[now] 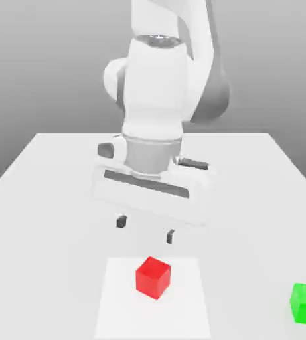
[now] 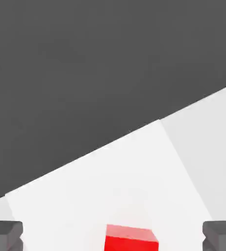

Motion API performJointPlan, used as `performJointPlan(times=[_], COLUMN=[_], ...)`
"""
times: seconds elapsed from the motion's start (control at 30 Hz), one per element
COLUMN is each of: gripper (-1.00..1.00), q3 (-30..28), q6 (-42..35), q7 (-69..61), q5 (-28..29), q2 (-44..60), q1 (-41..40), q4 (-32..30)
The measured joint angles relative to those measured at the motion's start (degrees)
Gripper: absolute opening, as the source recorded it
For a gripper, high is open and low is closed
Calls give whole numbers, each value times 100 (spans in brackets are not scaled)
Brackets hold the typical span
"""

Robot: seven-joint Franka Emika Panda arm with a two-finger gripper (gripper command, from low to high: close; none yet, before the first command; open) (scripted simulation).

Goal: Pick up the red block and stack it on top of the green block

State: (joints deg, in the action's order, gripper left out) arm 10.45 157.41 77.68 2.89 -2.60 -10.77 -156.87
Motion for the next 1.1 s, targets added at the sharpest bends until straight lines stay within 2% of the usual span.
performJointPlan(times=[0.1,0.3,0.33,0.57,0.83,1.1], gripper=[0,0,-100,-100,-100,-100], q3=[-13,-345,-455,-486,-125,505], q6=[385,1198,1326,1361,372,-419], q7=[141,597,655,656,129,-622], q5=[-116,461,543,543,-179,-72], q2=[508,1490,1644,1676,494,871], q1=[33,218,308,341,159,1087], q4=[-140,-21,-3,1,-178,943])
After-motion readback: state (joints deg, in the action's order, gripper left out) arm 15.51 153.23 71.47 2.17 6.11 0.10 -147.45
